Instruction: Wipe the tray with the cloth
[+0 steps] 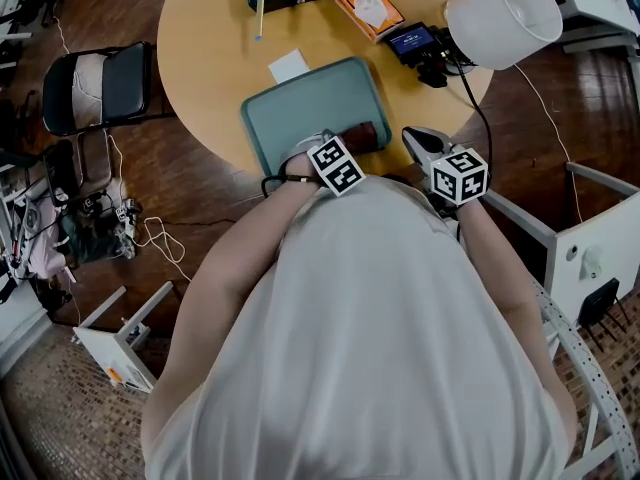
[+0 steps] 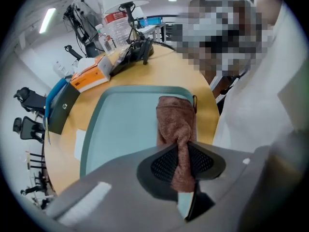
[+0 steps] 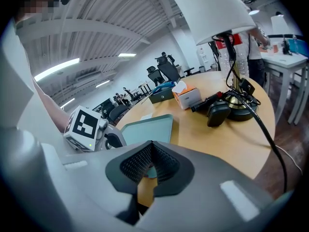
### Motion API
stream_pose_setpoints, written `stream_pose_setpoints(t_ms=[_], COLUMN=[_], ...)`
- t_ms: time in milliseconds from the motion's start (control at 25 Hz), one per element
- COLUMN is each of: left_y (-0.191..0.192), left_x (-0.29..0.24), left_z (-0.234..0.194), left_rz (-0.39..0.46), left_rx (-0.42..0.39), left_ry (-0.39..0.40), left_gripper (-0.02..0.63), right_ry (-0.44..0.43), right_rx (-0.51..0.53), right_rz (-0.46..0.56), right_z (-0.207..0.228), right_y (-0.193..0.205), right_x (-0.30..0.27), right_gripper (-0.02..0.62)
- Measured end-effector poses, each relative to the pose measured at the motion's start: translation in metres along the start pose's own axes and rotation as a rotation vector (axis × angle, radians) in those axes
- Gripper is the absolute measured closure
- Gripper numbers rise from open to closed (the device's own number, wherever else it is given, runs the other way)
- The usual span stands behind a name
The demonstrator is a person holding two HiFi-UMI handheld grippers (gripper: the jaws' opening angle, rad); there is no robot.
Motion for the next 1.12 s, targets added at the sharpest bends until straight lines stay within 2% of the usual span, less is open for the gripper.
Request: stream_pose_setpoints(t_ms=[720,920,1120], left_y=[0.137,0.155,0.155], left_x=[0.023,0.025,0.026], left_z=[-0.045,-0.053,-0.072], left_rz=[-0.095,-0.109,-0.098], left_rx=[0.119,0.172,0.202], left_ry=[-0.060,-0.054,-0.078], left_gripper=[0.224,0.224,0.222], right_ry=[-0.077,-0.076,-0.074], right_rx=[0.056,0.056,0.058], right_rz=[-0.038,-0.046,-0.045], right_z=[-0.017,-0.018,-0.022], right_y=[-0.013,-0.014,-0.019], right_x=[-0.033,-0.040,-0.045], right_gripper=[0.592,0.592,0.592])
Point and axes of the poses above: the fingertips, and each gripper's own axes: x backward along the fingers, z to its right, y out of its underside, the point moved 4 cm from there along x, backward along the fingers, and after that the axes turned 13 degrees about x, right-handed, at the moved point
